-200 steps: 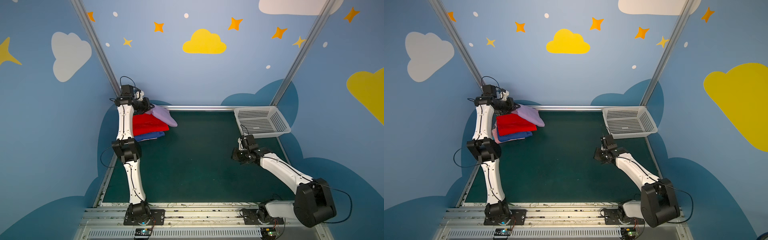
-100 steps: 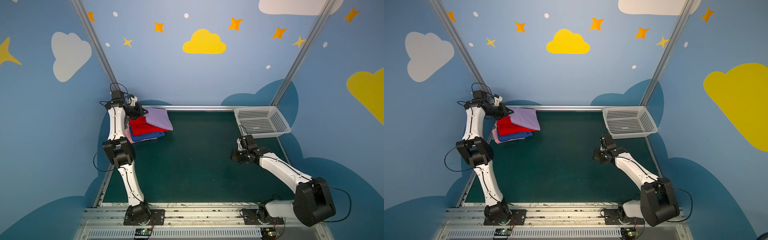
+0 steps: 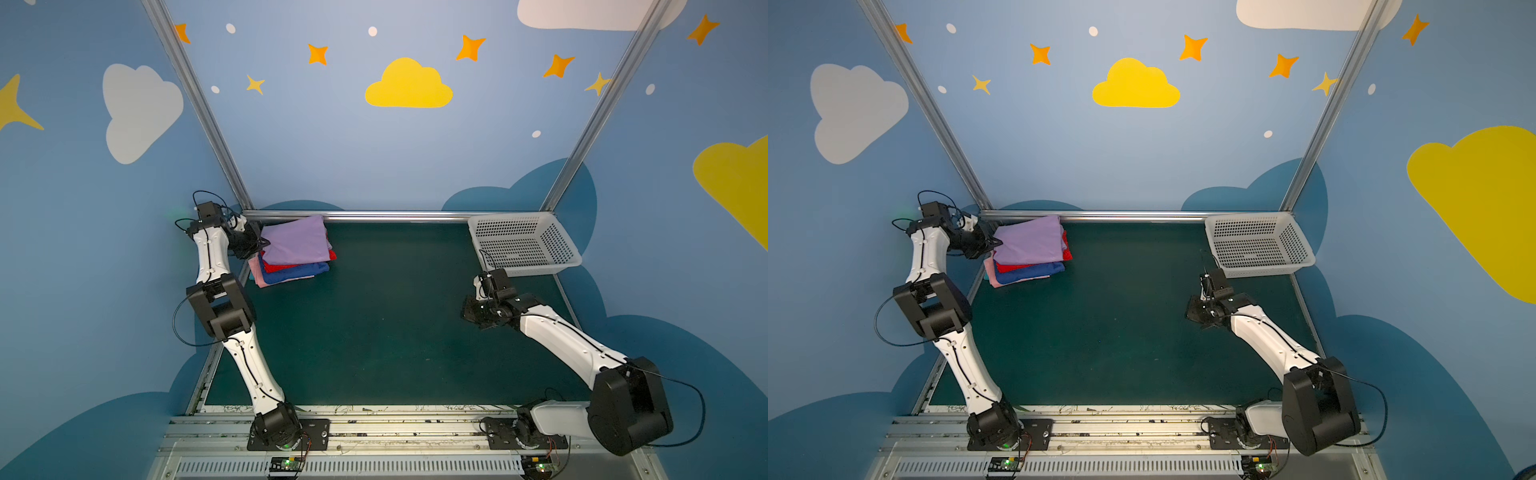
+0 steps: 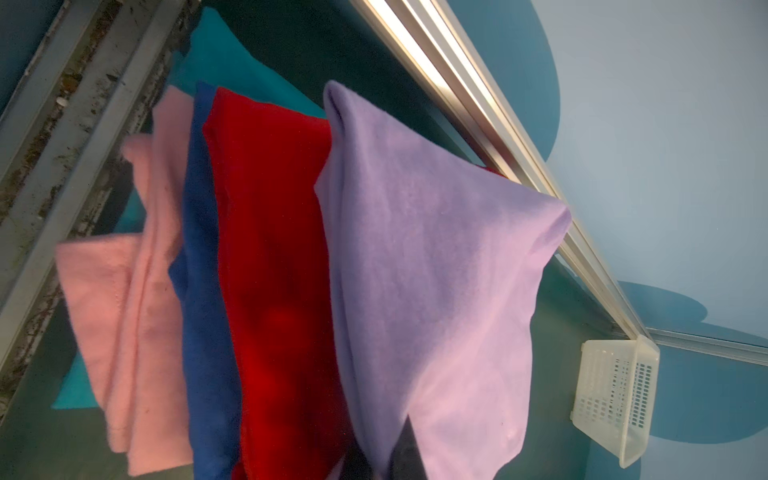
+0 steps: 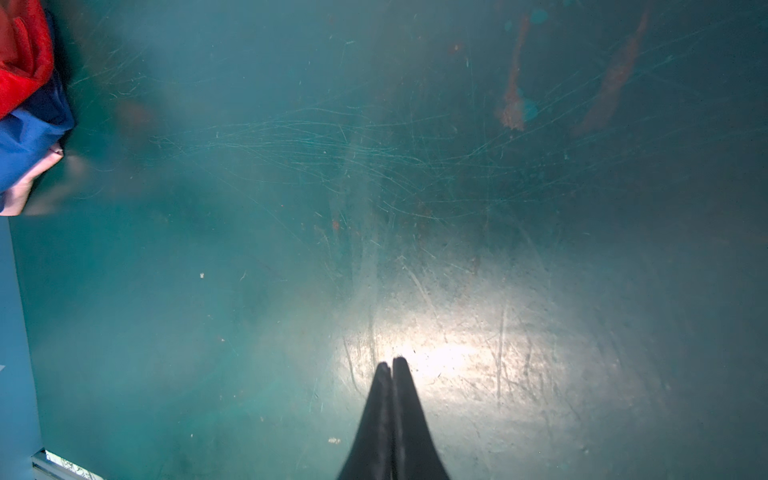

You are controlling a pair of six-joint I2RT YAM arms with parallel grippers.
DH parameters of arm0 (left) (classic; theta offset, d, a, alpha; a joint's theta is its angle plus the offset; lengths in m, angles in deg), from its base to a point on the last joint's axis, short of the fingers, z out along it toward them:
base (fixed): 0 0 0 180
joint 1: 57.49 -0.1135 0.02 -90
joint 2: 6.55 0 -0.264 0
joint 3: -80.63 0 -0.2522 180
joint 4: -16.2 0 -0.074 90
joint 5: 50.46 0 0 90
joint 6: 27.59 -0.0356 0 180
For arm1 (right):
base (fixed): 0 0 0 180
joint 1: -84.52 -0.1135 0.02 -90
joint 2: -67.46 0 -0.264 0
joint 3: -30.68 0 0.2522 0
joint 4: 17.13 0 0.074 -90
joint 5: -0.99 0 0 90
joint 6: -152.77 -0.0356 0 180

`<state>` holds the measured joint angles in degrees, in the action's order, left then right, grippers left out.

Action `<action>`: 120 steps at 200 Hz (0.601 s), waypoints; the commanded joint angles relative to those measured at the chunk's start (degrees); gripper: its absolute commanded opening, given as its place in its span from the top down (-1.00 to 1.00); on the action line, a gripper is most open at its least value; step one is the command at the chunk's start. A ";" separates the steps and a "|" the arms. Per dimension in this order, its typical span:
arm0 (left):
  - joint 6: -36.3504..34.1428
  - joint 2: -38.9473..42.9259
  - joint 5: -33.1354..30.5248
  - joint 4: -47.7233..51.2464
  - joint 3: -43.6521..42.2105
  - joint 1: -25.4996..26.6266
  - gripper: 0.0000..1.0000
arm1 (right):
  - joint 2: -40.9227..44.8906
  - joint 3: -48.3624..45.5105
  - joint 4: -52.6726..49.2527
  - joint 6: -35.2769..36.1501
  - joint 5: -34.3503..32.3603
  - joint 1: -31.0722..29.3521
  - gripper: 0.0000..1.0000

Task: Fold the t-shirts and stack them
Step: 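Lower the shirt onto the stack top with the left gripper and release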

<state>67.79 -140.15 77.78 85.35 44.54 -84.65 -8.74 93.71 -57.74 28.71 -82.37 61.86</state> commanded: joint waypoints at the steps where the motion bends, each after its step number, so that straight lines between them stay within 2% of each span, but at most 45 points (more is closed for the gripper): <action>1: 0.58 -2.16 -1.69 -1.36 0.11 0.26 0.79 | 1.32 0.80 -0.74 -0.39 -0.04 -0.19 1.00; 11: 0.74 -2.65 -2.05 -1.45 -0.35 0.26 0.64 | 1.32 0.85 -0.69 -0.48 -0.13 -0.18 1.00; 30: 1.50 -3.24 -2.93 -1.64 -0.64 0.26 0.25 | 1.32 1.04 -0.63 -0.65 0.00 -0.24 1.00; 44: 2.51 -3.25 -4.56 -1.54 -0.53 0.27 0.05 | 1.38 1.25 -0.75 -0.69 0.14 -0.28 1.00; 84: 7.57 1.20 -8.30 -1.62 0.86 0.35 -0.03 | 2.85 1.11 -0.91 -0.61 -0.20 -0.28 1.00; 120: 11.26 13.38 -12.35 -7.38 -4.35 3.18 -0.08 | 4.81 1.21 -1.05 0.01 -0.91 -0.24 1.00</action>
<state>75.90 -138.07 69.19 82.34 42.05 -83.44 -6.01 93.71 -57.94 28.27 -82.48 61.82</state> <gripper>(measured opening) 0.530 0.047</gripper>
